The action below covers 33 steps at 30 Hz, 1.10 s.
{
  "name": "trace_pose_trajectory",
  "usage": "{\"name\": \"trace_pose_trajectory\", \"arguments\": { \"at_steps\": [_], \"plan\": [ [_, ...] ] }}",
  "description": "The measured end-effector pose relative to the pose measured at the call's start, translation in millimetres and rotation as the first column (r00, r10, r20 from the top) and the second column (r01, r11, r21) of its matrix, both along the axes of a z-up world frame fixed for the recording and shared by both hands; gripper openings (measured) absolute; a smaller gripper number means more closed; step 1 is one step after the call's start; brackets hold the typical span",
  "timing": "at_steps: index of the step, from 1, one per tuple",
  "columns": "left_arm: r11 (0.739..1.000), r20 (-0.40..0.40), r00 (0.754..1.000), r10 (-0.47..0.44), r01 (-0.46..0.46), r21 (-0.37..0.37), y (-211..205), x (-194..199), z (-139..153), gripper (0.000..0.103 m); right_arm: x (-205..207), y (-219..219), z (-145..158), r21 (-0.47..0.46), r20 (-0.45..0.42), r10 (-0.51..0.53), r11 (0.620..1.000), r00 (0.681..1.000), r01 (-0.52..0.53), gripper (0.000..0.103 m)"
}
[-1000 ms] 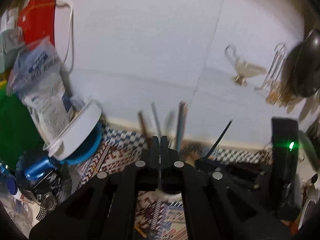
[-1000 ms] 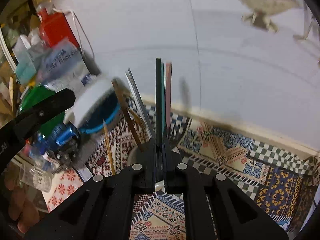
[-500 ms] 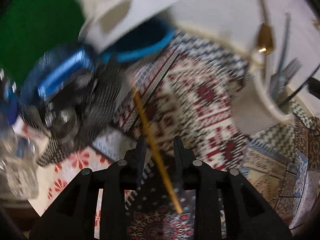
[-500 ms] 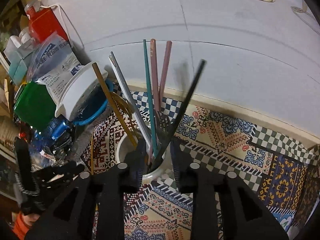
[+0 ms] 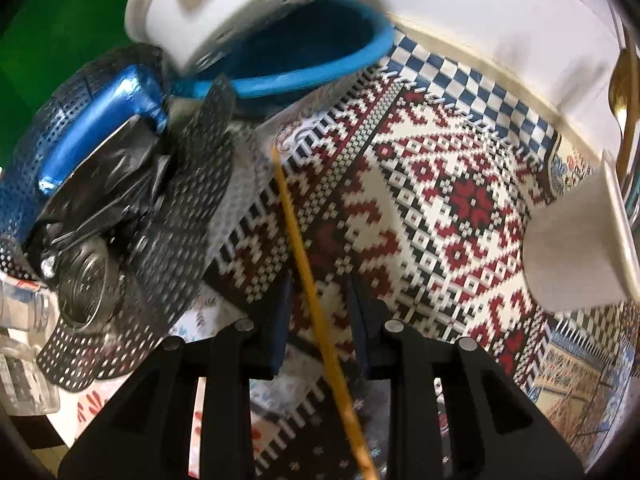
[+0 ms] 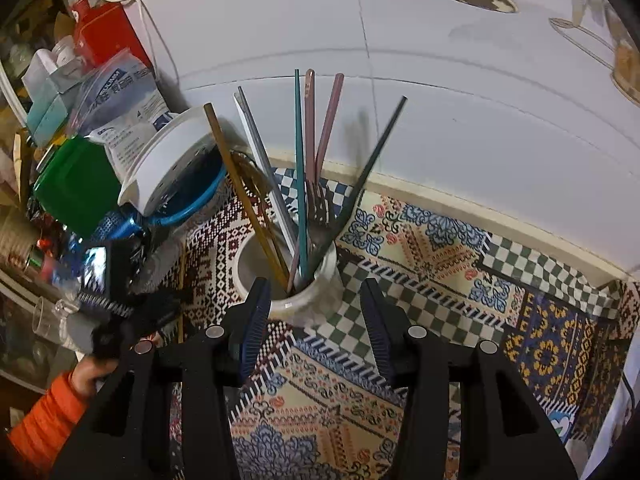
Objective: Organize utensils
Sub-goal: 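Open the right tool to release the chopstick into the cup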
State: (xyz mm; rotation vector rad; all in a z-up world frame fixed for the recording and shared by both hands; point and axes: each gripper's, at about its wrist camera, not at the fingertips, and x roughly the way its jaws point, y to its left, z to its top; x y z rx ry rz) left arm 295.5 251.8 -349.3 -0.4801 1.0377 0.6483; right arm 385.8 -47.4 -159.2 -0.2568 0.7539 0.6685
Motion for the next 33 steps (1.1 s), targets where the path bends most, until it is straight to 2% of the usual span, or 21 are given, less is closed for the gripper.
{"name": "trace_pose_trajectory", "arguments": {
  "at_steps": [1,3,4,8,12,15,24,29,33],
  "plan": [
    [1.0,0.0,1.0,0.0,0.0,-0.003,1.6,6.3,0.1,0.022,-0.8,-1.7,-0.1,0.0,0.0,-0.004,1.0,1.0,0.004,0.043],
    [1.0,0.009,1.0,-0.014,0.015,-0.025,1.5,16.9,-0.8,0.006,-1.3,-6.2,-0.9,-0.005,0.006,-0.019,1.0,1.0,0.019,0.043],
    [0.998,0.019,0.999,-0.034,0.035,-0.054,-0.1,21.2,-1.5,0.004,-2.0,-7.6,-1.4,-0.003,0.006,-0.023,1.0,1.0,0.023,0.043],
    [0.99,0.039,0.994,-0.099,0.102,-0.102,-14.9,32.8,-1.2,0.003,-1.8,-14.5,-1.2,0.015,-0.006,-0.04,0.999,0.999,0.04,0.043],
    [0.986,0.089,0.986,-0.142,0.149,-0.077,-33.8,32.0,16.8,0.003,-5.1,-18.8,0.5,0.025,-0.004,-0.047,0.999,0.999,0.047,0.043],
    [0.981,0.156,0.971,-0.182,0.189,-0.032,-50.9,22.4,47.7,0.003,-8.3,-20.0,1.5,0.026,0.003,-0.048,0.998,0.999,0.048,0.043],
    [0.953,0.328,0.903,-0.279,0.217,0.211,-85.7,-7.4,154.1,0.003,-15.0,-24.0,9.3,0.06,0.018,-0.061,0.996,0.998,0.06,0.043],
    [0.934,0.386,0.868,-0.314,0.208,0.291,-96.8,-9.9,199.1,0.003,-18.4,-28.1,16.5,0.08,0.032,-0.067,0.995,0.997,0.065,0.043],
    [0.923,0.425,0.839,-0.34,0.211,0.322,-104.0,-1.5,226.0,0.003,-22.7,-32.6,23.2,0.1,0.045,-0.068,0.993,0.997,0.063,0.043]
  ]
}}
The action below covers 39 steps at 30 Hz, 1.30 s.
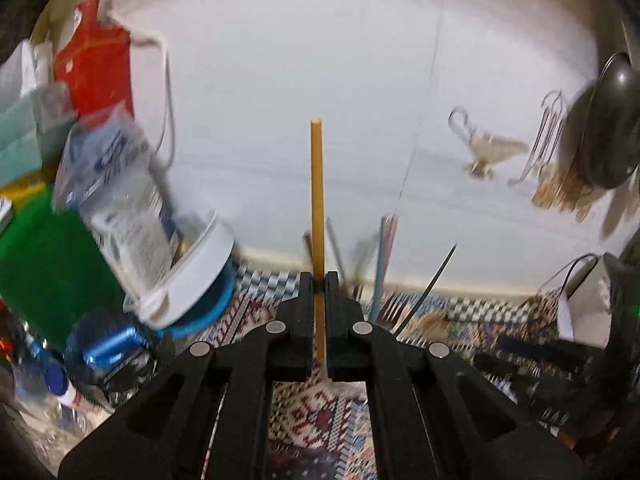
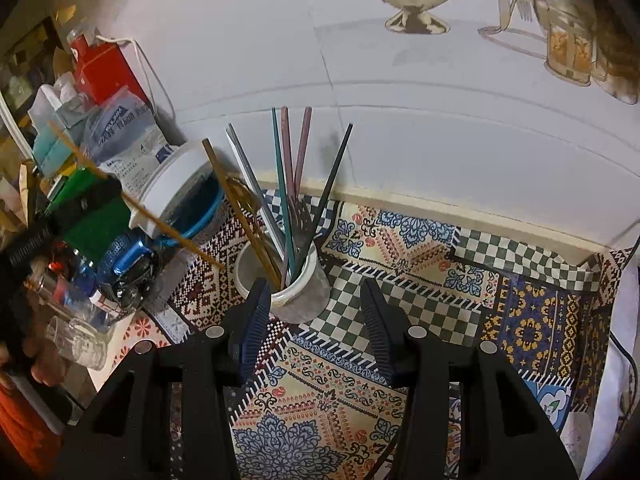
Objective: Organize utensils
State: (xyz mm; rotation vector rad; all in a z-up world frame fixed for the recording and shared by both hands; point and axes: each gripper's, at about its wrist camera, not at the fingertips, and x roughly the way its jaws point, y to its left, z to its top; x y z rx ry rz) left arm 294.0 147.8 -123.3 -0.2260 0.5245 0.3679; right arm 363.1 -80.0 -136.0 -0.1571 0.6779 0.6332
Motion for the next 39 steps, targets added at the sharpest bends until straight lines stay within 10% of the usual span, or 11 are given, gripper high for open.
{"name": "trace_pose_trajectory", "arguments": {
  "at_steps": [18,28,39],
  "plan": [
    [0.995,-0.229,0.968,-0.105,0.101,-0.027,-27.3,54.3,-52.4,0.005,-52.7,-31.3,30.2,0.042,0.117,-0.047,0.998,0.992,0.042,0.043],
    [0.976,0.011,0.977,-0.212,0.212,0.052,-62.4,-55.3,42.4,0.032,-135.8,-55.8,81.8,0.137,0.314,-0.115,0.988,0.943,0.075,0.043],
    [0.95,0.298,0.907,-0.297,0.251,0.184,-100.7,-205.5,114.5,0.054,-253.7,-65.2,122.0,0.241,0.512,-0.139,0.97,0.848,0.014,0.047]
  ]
}}
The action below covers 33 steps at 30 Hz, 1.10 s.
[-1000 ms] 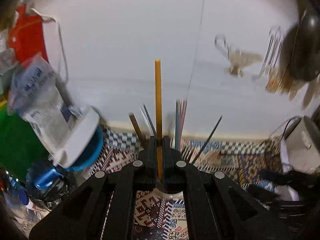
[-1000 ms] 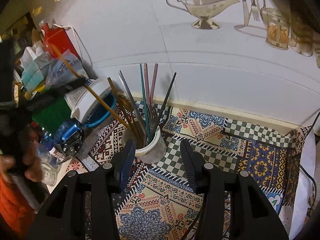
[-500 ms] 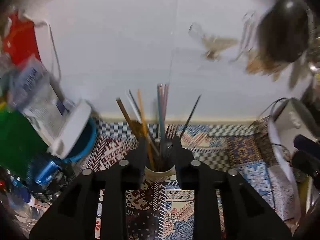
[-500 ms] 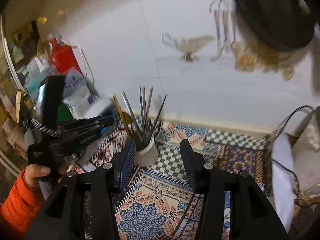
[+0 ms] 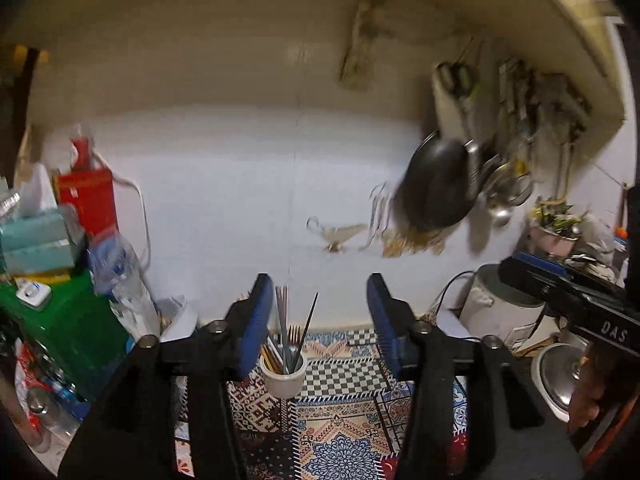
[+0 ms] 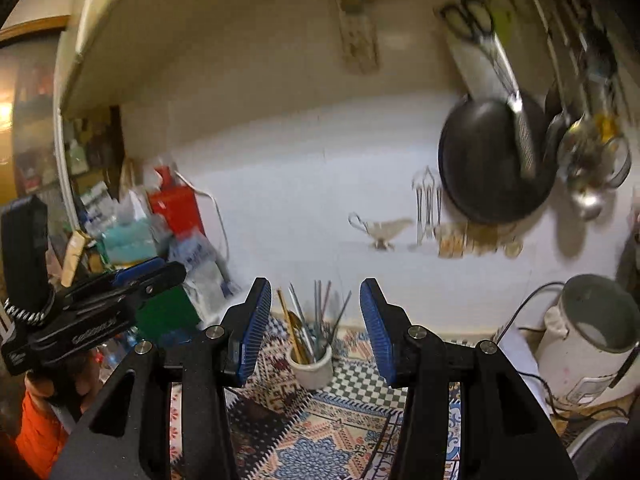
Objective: Organize utensils
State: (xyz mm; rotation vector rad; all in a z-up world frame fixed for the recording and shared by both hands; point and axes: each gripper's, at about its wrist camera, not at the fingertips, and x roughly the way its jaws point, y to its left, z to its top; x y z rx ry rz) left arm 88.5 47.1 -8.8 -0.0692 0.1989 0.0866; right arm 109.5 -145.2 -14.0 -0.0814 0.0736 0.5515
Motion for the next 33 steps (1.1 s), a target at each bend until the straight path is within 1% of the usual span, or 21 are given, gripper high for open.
{"name": "trace_pose_trajectory", "arguments": {
  "at_steps": [1,2,3,5,7,8,9,10,12,15,19,33],
  "plan": [
    [1.0,0.021,1.0,-0.003,0.003,0.016,-4.1,-13.4,1.7,0.061,-8.3,0.9,0.3,0.002,0.016,0.006,1.0,1.0,-0.006,0.049],
    [1.0,0.03,1.0,-0.008,0.007,0.023,-6.7,-20.3,2.1,0.068,-18.2,2.1,0.7,0.002,0.037,0.009,1.0,0.999,-0.009,0.055],
    [1.0,0.037,0.999,-0.014,0.014,0.025,-8.4,-26.8,2.2,0.071,-24.1,2.9,0.5,0.003,0.049,0.008,1.0,0.999,-0.008,0.06],
    [1.0,0.05,0.999,-0.019,0.018,0.018,-9.6,-42.9,1.8,0.084,-38.1,4.3,-0.6,0.001,0.077,0.008,1.0,0.997,-0.009,0.066],
    [1.0,0.06,0.998,-0.011,0.01,0.007,-8.0,-55.1,0.2,0.092,-49.1,5.4,-3.8,0.001,0.091,0.008,1.0,0.996,-0.008,0.073],
    [1.0,0.068,0.998,-0.002,0.002,-0.003,-6.6,-62.3,-0.9,0.095,-51.1,6.0,-5.4,0.003,0.093,0.005,1.0,0.996,-0.005,0.079],
    [1.0,0.071,0.997,0.005,-0.005,-0.008,-5.3,-67.0,-1.8,0.096,-54.6,6.4,-7.1,0.008,0.095,0.003,1.0,0.995,-0.003,0.085],
    [1.0,0.072,0.997,0.009,-0.009,-0.01,-4.6,-71.1,-3.6,0.098,-57.9,6.6,-9.0,0.014,0.097,-0.002,1.0,0.995,0.001,0.088],
    [1.0,0.072,0.997,0.026,-0.026,-0.004,-2.8,-80.6,-6.3,0.098,-66.4,4.1,-11.8,0.025,0.097,-0.013,1.0,0.995,0.01,0.096],
    [0.999,0.07,0.997,0.035,-0.035,0.003,-2.2,-89.0,-9.1,0.099,-73.0,3.8,-15.2,0.035,0.091,-0.022,0.999,0.996,0.018,0.098],
    [0.999,0.07,0.997,0.034,-0.035,0.008,-1.1,-97.3,-11.9,0.099,-78.1,5.3,-20.1,0.04,0.079,-0.028,0.999,0.997,0.025,0.099],
    [0.999,0.069,0.997,0.024,-0.026,0.021,-1.4,-97.2,-15.3,0.1,-80.2,16.1,-27.3,0.012,0.065,-0.015,1.0,0.998,0.014,0.099]
  ]
}}
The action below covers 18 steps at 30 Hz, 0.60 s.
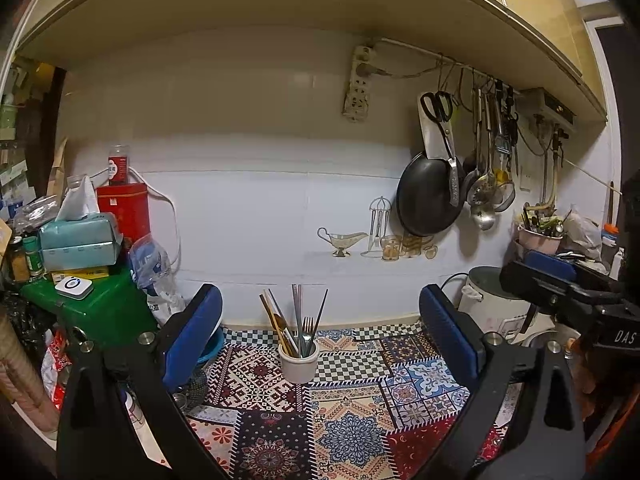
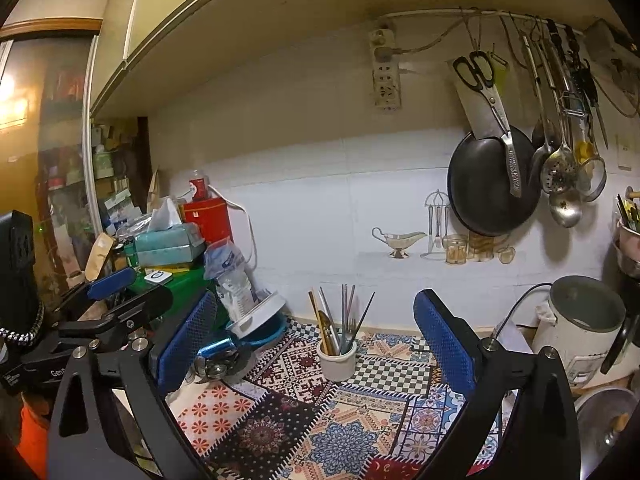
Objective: Organize utensils
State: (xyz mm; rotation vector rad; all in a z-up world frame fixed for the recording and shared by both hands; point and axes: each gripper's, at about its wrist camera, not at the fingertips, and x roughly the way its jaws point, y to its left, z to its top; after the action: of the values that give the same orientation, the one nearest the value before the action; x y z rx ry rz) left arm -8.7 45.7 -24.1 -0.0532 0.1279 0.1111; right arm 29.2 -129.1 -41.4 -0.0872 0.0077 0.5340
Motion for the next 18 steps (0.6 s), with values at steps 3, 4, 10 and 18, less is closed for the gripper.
{"name": "trace_pose_trajectory", "arguments": {
  "at_steps": [3,4,10,18],
  "plan": [
    [1.0,-0.003,1.0,0.008,-0.008,0.0,0.9,1.0,-1.5,0.101,2.5,3.3,-2.0,-0.007,-0.007,-0.001,1.0,1.0,0.001,0.099],
    [1.0,-0.005,1.0,0.009,-0.009,-0.001,1.5,2.0,-1.9,0.101,3.5,3.9,-2.0,-0.008,-0.01,-0.001,1.0,1.0,0.001,0.099],
    [1.0,-0.02,1.0,0.015,-0.015,-0.017,5.9,6.8,-4.9,0.101,8.6,5.4,-3.3,-0.002,-0.031,-0.002,1.0,1.0,0.002,0.099],
    [1.0,-0.025,1.0,0.016,-0.017,-0.025,8.7,9.1,-7.6,0.101,10.3,7.6,-3.4,-0.007,-0.036,-0.001,1.0,0.999,0.0,0.099]
  ]
}}
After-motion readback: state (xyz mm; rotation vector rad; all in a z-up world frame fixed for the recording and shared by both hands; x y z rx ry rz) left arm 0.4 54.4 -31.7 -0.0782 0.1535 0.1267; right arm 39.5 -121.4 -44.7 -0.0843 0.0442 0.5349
